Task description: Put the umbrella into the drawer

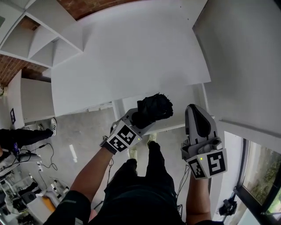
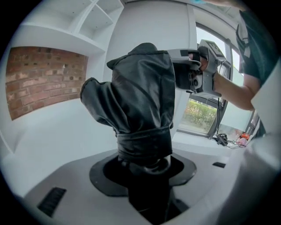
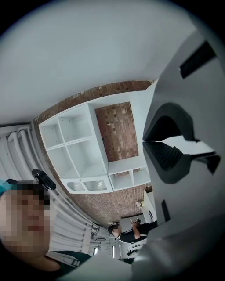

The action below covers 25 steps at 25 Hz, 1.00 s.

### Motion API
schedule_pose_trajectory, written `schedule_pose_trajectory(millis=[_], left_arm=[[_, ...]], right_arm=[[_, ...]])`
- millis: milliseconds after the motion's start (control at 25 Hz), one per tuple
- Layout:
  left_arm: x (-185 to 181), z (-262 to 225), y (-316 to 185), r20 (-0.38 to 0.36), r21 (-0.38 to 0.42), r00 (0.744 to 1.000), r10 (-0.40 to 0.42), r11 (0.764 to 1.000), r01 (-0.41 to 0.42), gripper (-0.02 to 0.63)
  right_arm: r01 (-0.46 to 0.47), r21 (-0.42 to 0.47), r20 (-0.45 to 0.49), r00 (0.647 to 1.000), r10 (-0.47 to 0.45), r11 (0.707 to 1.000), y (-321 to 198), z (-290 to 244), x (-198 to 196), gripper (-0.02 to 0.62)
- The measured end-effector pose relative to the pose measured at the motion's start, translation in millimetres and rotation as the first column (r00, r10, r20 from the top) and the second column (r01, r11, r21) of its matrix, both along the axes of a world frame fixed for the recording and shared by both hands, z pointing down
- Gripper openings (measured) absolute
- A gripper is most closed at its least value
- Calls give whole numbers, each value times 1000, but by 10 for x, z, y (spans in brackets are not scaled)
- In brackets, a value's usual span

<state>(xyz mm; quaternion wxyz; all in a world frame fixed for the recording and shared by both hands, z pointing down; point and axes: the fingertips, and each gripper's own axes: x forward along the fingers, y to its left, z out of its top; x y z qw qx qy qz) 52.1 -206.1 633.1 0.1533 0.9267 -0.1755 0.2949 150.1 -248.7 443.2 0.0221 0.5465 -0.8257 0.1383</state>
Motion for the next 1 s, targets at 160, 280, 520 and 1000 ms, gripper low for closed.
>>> schedule_pose_trajectory(millis=[160, 280, 520, 1000], left_arm=[[31, 301, -64, 63, -16, 998, 18, 1000, -17, 210], [55, 520, -80, 92, -43, 995, 26, 999, -22, 210], [82, 953, -76, 146, -105, 988, 51, 994, -36, 210], [165, 1676, 6, 291, -167, 952, 89, 985, -41, 210]], right_arm=[[13, 1, -18, 1000, -13, 1000, -133, 227, 60, 5], [25, -3, -32, 999, -25, 1000, -217, 398, 78, 5], [41, -32, -33, 999, -42, 999, -318, 736, 91, 5], [55, -97, -30, 998, -58, 994, -376, 1230, 216, 5]])
